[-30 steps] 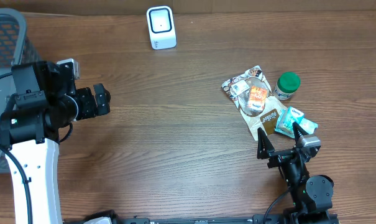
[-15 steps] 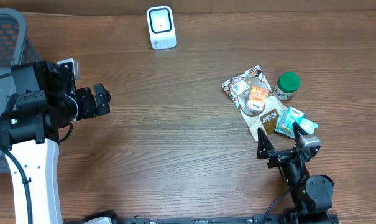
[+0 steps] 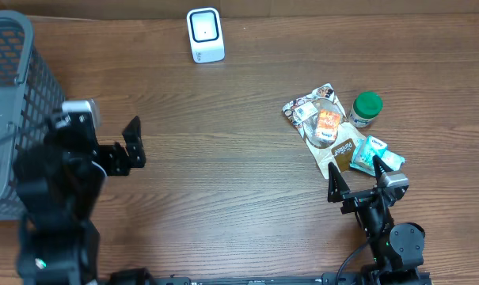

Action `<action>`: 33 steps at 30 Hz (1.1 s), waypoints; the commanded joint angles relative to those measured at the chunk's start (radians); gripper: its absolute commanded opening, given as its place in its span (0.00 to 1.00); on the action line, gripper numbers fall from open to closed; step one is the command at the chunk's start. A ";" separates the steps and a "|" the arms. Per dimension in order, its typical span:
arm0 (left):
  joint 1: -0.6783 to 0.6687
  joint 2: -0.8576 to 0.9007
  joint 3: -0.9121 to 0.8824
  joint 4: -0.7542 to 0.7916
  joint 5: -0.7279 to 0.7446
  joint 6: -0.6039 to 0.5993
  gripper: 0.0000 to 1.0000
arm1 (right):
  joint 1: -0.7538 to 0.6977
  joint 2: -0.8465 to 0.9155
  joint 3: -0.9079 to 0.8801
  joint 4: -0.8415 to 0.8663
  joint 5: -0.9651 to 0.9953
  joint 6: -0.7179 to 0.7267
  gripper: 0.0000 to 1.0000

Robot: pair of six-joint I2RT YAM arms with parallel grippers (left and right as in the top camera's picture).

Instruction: Scan the item barcode

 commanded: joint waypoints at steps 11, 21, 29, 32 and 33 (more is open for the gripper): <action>-0.087 -0.441 -0.675 0.577 0.094 0.187 1.00 | -0.003 -0.010 -0.011 0.006 -0.001 0.002 1.00; -0.105 -0.662 -0.874 0.578 -0.011 0.217 1.00 | -0.003 -0.010 -0.011 0.006 -0.001 0.002 1.00; -0.104 -0.718 -0.920 0.467 -0.033 0.216 1.00 | -0.003 -0.010 -0.011 0.006 -0.001 0.002 1.00; -0.104 -0.718 -0.920 0.460 -0.045 0.208 1.00 | -0.003 -0.010 -0.011 0.006 -0.001 0.002 1.00; -0.104 -0.718 -0.920 0.460 -0.045 0.208 1.00 | -0.003 -0.010 -0.011 0.006 -0.001 0.002 1.00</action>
